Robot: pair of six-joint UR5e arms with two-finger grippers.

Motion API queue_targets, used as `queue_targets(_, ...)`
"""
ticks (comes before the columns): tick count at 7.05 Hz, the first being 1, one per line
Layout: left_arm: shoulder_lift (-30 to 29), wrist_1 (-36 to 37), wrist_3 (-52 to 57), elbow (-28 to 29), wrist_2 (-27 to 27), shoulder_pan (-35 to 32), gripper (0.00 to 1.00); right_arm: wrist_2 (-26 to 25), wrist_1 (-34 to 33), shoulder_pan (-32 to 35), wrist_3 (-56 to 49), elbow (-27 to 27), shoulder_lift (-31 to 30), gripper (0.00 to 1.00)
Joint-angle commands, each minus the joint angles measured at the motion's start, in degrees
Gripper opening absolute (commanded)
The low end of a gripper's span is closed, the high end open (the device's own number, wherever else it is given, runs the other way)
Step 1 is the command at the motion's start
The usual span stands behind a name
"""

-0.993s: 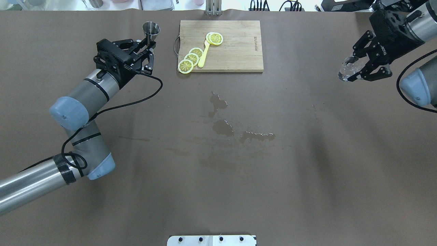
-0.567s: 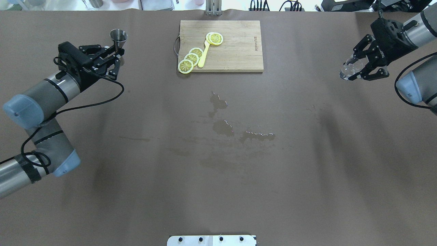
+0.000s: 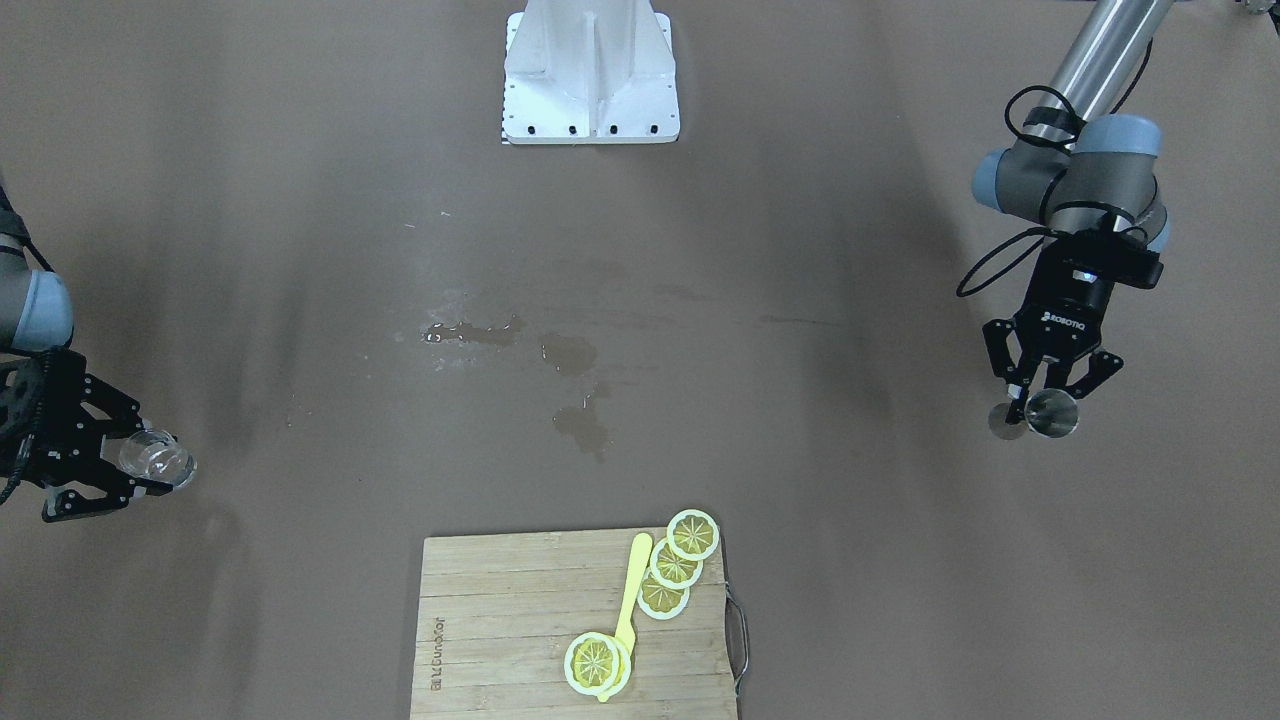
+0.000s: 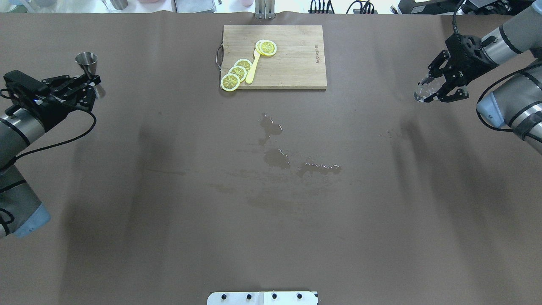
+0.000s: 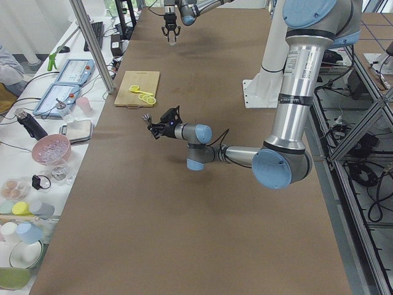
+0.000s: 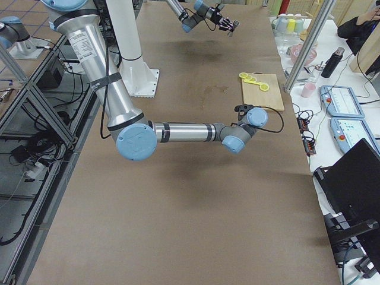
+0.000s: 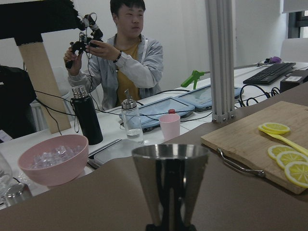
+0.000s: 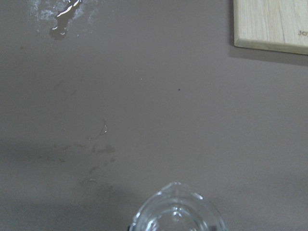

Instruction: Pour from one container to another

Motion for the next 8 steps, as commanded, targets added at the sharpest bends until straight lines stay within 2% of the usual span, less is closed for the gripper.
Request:
queue_targets(1, 3.1, -0.3, -6.9, 0.0, 5.5, 0.5, 0.00, -0.7, 0.7, -0.4, -0.9, -3.2, 0.0, 0.00)
queue_targets(2, 3.8, -0.3, -7.9, -0.4, 8.0, 2.0, 0.00, -0.9, 0.7, -0.4, -0.7, -3.7, 0.0, 0.00)
queue_targets(4, 7.8, 2.5, -10.7, -3.6, 22.7, 12.2, 0.00, -1.3, 0.7, -0.4, -0.1, -3.7, -0.7, 0.00)
queue_targets(6, 8.9, 9.3, -13.6, -3.7, 31.1, 16.0, 0.00, -1.4, 0.7, -0.5, -0.1, -4.0, -0.7, 0.00)
queue_targets(8, 10.8, 15.8, -24.4, -5.1, 42.5, 22.5, 0.00, -1.5, 0.7, -0.9, -0.1, -4.2, -0.8, 0.00)
